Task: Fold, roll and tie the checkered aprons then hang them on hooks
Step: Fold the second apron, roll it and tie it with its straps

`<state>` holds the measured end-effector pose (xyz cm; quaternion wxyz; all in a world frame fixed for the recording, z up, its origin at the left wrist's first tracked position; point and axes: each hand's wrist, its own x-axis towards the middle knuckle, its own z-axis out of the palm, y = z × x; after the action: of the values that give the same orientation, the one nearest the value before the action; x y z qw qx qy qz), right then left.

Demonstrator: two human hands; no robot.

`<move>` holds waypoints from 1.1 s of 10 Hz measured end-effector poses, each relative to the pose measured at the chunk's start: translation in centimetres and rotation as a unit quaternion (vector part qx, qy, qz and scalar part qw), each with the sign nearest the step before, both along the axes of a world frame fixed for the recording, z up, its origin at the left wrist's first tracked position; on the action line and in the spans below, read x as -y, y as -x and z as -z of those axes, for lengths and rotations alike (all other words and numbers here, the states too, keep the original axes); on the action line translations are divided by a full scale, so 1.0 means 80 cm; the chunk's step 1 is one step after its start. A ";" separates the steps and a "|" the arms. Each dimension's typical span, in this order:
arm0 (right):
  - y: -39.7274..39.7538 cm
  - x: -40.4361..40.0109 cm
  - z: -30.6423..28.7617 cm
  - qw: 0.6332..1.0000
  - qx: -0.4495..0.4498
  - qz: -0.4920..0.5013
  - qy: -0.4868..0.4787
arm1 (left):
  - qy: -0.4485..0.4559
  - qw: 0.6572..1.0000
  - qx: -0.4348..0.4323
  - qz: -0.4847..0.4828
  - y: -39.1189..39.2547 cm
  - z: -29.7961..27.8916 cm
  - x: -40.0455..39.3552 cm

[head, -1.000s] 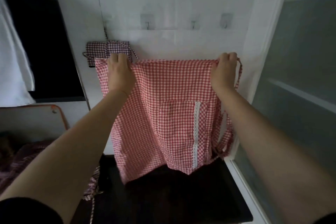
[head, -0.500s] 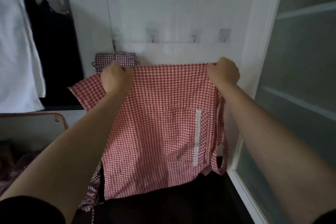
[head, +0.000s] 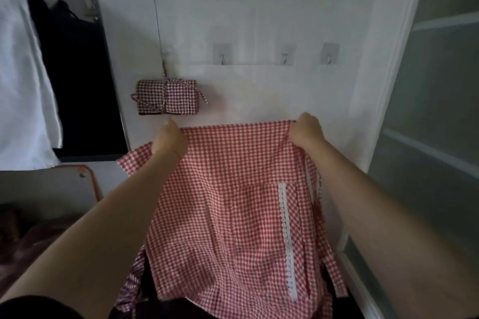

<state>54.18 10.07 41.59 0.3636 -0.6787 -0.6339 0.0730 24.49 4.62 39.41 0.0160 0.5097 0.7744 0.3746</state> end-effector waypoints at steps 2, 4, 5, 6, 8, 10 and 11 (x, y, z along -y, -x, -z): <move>-0.004 -0.005 -0.011 0.973 -0.065 -0.026 -0.218 | -0.284 0.959 -0.021 0.003 -0.007 -0.026 0.008; -0.009 0.022 -0.016 0.982 0.002 -0.009 -0.189 | -0.281 0.951 -0.128 0.030 -0.007 -0.018 0.016; -0.009 0.037 0.045 0.972 0.128 -0.080 0.181 | 0.047 0.982 -0.178 0.044 -0.009 0.048 0.028; -0.003 0.066 0.120 0.833 0.272 -0.172 0.451 | 0.301 0.932 -0.168 0.110 -0.007 0.146 0.042; 0.010 0.064 0.301 0.689 0.371 -0.135 0.608 | 0.502 0.831 -0.143 0.193 -0.027 0.290 0.079; 0.033 0.063 0.386 0.494 0.346 -0.151 0.783 | 0.703 0.687 0.059 0.177 -0.018 0.374 0.077; 0.036 0.050 0.457 0.780 0.268 -0.182 0.535 | 0.518 0.835 -0.100 0.158 -0.015 0.418 0.050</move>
<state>51.33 6.04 5.01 -0.2627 -0.6282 -0.6766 0.2801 25.66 0.65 5.97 0.2586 0.5771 0.7615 -0.1416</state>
